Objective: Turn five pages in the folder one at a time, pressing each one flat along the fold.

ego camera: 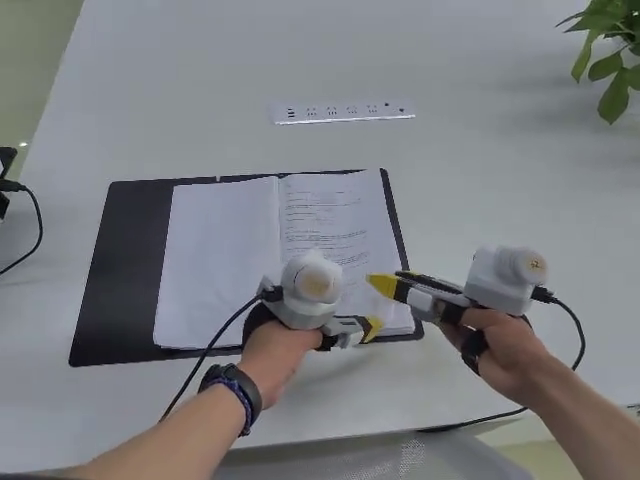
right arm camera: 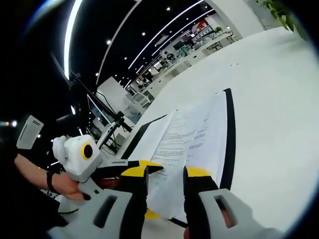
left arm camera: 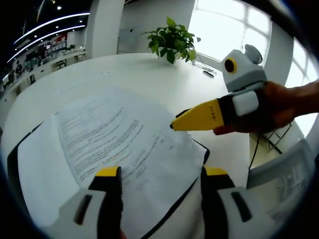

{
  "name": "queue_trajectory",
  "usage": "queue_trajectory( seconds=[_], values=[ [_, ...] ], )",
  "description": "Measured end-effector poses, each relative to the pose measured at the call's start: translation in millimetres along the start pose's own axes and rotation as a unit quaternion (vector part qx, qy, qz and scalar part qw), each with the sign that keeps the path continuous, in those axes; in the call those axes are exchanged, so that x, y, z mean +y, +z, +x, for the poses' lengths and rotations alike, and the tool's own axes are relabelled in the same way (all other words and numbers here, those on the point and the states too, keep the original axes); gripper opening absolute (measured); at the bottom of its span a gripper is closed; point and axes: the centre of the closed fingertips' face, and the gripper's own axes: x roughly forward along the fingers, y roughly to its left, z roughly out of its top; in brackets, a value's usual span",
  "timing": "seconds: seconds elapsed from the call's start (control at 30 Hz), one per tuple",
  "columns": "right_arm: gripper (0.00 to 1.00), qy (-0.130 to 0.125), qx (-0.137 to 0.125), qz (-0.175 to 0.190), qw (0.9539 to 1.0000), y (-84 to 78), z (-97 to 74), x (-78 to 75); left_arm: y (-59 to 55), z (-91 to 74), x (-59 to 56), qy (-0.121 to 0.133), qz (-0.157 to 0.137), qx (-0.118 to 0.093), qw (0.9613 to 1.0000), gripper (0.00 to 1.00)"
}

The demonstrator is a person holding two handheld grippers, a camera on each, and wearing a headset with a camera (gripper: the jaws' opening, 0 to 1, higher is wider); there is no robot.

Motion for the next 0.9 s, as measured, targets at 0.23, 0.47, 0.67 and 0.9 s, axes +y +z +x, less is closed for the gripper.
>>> queue_trajectory(
  seconds=[0.23,0.47,0.67,0.9],
  values=[
    [0.12,-0.01,0.004,0.006,0.9999,-7.8,1.9,1.3,-11.7,-24.3,15.0,0.03,-0.015,0.001,0.9994,0.66],
    [0.03,-0.014,-0.004,0.007,0.9999,-6.2,3.7,4.4,-8.7,-47.4,36.2,0.057,-0.033,-0.014,0.9977,0.66],
    [0.01,-0.016,-0.014,0.012,0.9997,-2.4,6.3,8.4,0.4,-65.9,48.0,0.074,-0.037,-0.035,0.996,0.67],
    [0.0,-0.015,-0.022,0.018,0.9995,2.5,11.5,18.3,-1.6,-85.6,53.2,0.084,-0.019,-0.039,0.9955,0.67]
  ],
)
